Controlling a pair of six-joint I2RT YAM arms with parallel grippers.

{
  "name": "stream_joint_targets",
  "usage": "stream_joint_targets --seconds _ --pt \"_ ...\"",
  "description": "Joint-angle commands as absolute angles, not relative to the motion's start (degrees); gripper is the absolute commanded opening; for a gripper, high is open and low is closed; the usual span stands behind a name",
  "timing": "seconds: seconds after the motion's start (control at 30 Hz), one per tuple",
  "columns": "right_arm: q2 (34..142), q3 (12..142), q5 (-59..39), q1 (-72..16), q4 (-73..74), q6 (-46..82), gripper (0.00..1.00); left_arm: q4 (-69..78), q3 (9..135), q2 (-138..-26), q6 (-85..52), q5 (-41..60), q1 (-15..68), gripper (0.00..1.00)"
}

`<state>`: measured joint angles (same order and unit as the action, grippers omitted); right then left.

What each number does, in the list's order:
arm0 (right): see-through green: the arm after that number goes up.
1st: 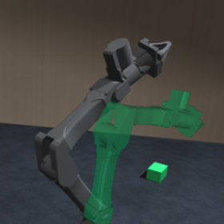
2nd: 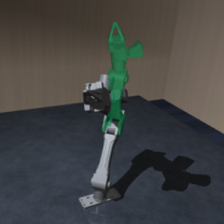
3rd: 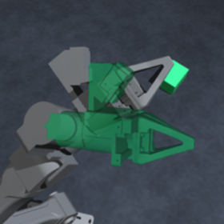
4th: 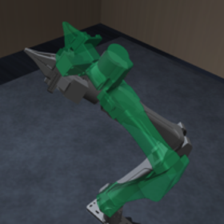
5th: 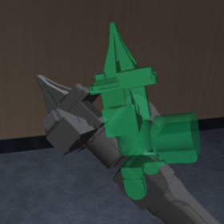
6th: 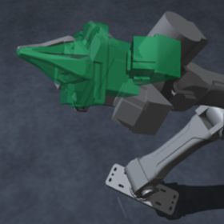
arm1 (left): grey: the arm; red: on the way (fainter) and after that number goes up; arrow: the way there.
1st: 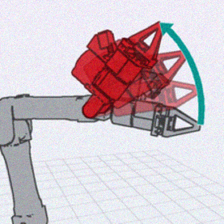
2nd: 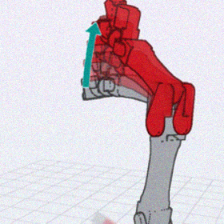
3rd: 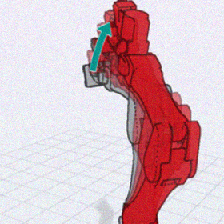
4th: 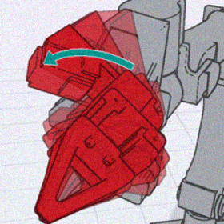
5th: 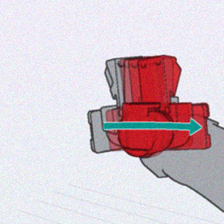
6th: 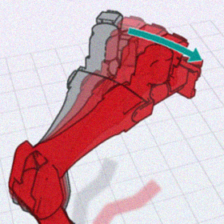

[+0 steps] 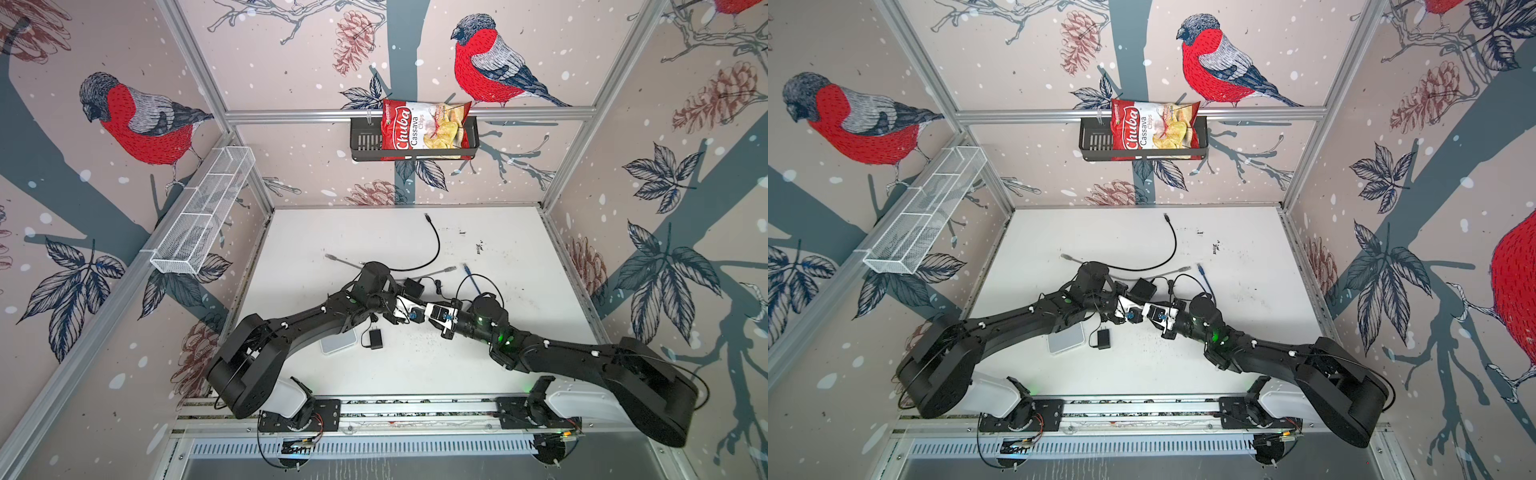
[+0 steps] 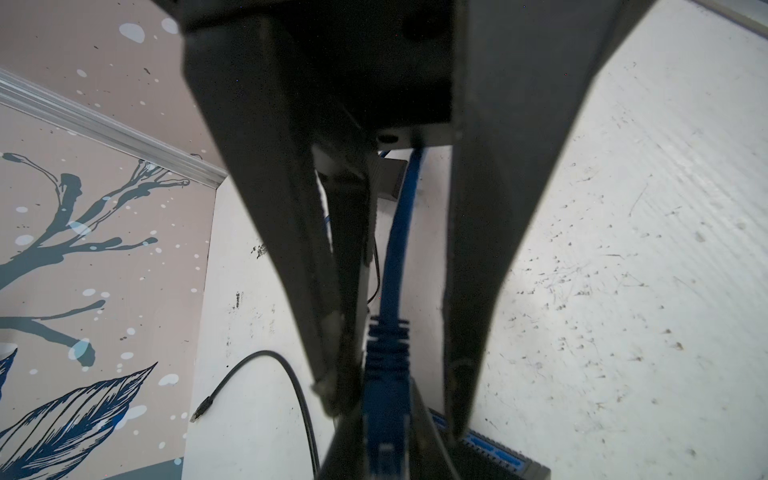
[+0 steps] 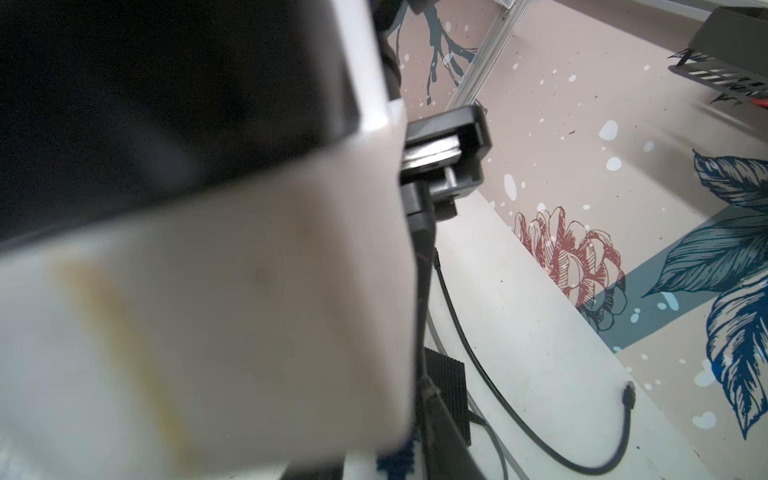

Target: Insert the plug into the switch port

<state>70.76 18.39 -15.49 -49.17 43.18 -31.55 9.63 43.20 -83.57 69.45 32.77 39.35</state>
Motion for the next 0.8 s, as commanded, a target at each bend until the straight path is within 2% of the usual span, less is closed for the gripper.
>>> stream_joint_targets --seconds 0.0,0.33,0.53,0.63,0.77 --pt "70.40 18.02 -15.03 -49.31 43.56 -31.74 0.29 9.75 43.57 -83.06 69.43 34.10 39.46 0.04" --pt "71.54 18.83 -14.85 -49.31 44.70 -31.99 0.22 9.80 43.56 -82.84 69.35 34.30 39.46 0.04" --pt "73.32 19.16 -14.77 -49.32 43.85 -32.34 0.09 10.03 43.33 -82.74 69.35 34.10 39.46 0.05" --pt "73.72 19.01 -14.77 -49.39 43.84 -32.00 0.06 10.04 43.20 -82.79 69.26 33.41 39.46 0.08" --pt "73.81 18.22 -14.07 -49.39 44.52 -30.99 0.04 10.70 42.50 -82.57 68.67 32.37 39.46 0.26"
